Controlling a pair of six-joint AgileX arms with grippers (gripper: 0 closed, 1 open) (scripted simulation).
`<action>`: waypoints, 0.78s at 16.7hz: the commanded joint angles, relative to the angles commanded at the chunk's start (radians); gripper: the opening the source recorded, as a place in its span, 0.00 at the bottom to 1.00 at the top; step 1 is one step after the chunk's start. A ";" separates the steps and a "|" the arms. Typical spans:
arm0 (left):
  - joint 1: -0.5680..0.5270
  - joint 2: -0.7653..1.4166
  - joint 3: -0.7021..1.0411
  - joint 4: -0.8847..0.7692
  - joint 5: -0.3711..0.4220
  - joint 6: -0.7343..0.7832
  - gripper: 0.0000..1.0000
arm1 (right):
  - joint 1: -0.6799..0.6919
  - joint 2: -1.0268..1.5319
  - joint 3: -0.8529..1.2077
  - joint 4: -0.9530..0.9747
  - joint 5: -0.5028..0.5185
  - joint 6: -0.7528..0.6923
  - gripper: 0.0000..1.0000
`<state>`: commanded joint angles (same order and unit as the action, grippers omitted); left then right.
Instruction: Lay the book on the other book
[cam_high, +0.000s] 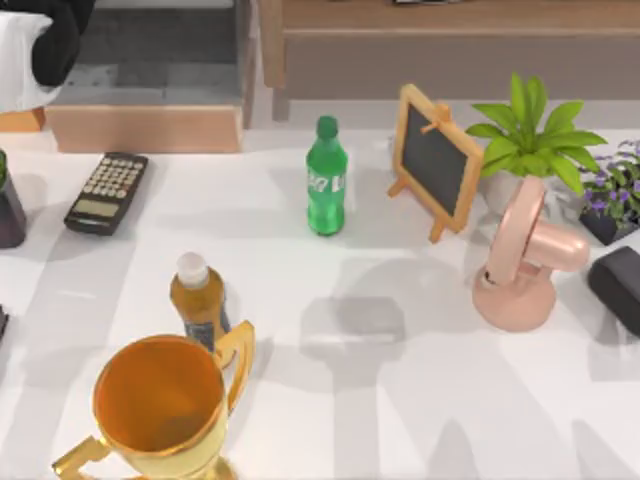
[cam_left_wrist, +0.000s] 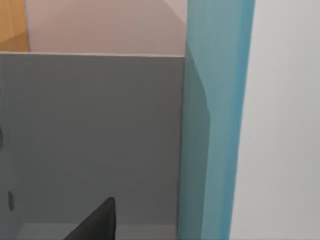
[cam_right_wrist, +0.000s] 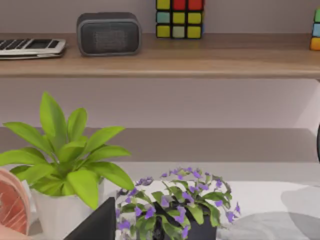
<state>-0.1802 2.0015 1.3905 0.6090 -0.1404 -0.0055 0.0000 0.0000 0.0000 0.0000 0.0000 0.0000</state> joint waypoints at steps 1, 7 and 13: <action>0.000 0.000 0.000 0.000 0.000 0.000 1.00 | 0.000 0.000 0.000 0.000 0.000 0.000 1.00; 0.000 0.000 0.000 0.000 0.000 0.000 0.55 | 0.000 0.000 0.000 0.000 0.000 0.000 1.00; 0.000 0.000 0.000 0.000 0.000 0.000 0.10 | 0.000 0.000 0.000 0.000 0.000 0.000 1.00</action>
<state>-0.1802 2.0015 1.3905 0.6090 -0.1404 -0.0055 0.0000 0.0000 0.0000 0.0000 0.0000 0.0000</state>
